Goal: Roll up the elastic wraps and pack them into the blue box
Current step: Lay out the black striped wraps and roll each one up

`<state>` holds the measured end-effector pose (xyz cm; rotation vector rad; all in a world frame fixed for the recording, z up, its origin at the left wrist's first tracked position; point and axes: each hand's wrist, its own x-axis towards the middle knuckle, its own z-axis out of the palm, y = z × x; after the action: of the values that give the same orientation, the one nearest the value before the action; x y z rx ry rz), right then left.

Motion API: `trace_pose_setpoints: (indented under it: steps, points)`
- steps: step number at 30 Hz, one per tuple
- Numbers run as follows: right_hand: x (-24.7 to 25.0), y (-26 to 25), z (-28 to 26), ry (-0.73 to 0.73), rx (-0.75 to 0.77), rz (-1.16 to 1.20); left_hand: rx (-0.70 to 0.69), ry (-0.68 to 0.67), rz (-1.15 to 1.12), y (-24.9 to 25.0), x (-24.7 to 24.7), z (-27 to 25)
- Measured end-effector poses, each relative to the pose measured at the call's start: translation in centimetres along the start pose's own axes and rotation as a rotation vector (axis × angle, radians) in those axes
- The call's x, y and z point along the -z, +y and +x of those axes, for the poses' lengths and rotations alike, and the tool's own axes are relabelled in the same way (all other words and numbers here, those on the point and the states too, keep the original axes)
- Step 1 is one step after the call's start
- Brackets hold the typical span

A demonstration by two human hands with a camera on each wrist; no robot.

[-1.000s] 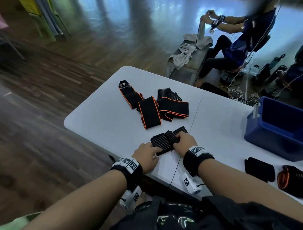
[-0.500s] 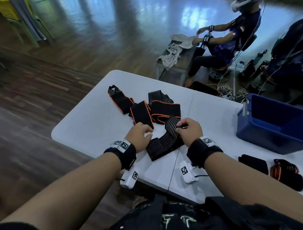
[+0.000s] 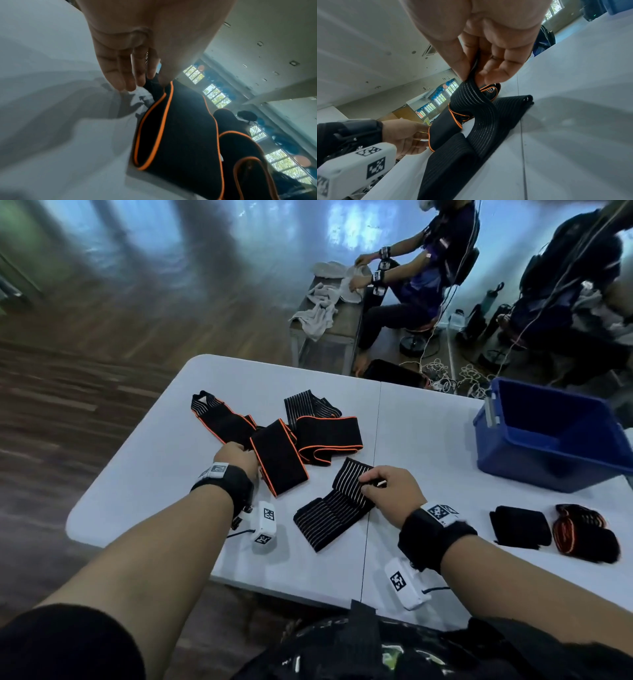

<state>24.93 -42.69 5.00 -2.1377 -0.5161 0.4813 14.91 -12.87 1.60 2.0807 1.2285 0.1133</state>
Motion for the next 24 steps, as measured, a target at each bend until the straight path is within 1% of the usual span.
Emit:
trace_pose_setpoints:
  steps: [5,8,12,15,20,22,24]
  points:
    - [-0.3,-0.3,-0.1,-0.013,-0.026,-0.006,0.000,-0.039,-0.085,0.0,0.2,0.6]
    - [-0.4,-0.7,0.1,0.006,-0.025,-0.005,-0.030,0.036,-0.145,0.7,0.6,0.4]
    - [0.3,-2.5,0.8,0.025,0.031,0.002,-0.250,0.141,-0.211,3.4,2.8,-0.6]
    - [1.8,-5.3,1.6,0.044,0.144,-0.006,-0.448,0.190,-0.161,6.7,5.8,-1.6]
    - [5.4,-11.7,3.0,0.104,0.354,0.010,-0.777,0.273,-0.106,13.1,11.0,-3.4]
    - [6.9,-14.2,3.7,0.137,0.443,0.018,-0.855,0.303,-0.107,15.8,12.4,-3.8]
    - [8.4,-16.7,4.3,0.157,0.504,0.030,-0.878,0.299,-0.158,18.6,13.7,-4.4]
